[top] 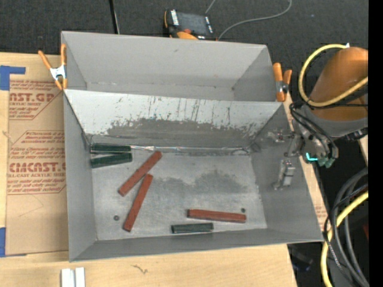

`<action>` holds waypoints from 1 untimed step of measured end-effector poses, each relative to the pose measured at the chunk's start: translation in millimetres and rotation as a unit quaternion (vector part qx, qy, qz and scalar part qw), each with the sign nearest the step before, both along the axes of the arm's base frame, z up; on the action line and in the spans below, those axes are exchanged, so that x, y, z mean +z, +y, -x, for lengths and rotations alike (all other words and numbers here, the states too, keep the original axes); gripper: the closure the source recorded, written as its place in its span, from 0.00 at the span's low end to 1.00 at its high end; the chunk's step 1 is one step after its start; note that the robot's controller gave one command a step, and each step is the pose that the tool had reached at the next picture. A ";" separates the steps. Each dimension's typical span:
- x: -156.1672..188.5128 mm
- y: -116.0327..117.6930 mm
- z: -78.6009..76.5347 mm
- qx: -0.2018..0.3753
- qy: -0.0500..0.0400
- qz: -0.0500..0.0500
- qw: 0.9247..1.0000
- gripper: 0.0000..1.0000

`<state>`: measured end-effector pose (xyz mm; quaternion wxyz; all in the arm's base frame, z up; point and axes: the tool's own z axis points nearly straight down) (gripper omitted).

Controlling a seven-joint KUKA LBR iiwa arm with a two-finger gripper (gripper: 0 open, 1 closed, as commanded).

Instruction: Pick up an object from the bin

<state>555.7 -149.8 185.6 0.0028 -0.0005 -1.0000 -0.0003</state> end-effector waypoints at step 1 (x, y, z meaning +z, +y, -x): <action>43.4 63.2 44.1 0.060 -0.004 -0.001 0.998 0.00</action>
Offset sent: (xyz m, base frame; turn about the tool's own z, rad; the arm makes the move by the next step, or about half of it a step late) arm -0.0443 0.0602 0.0419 -0.1167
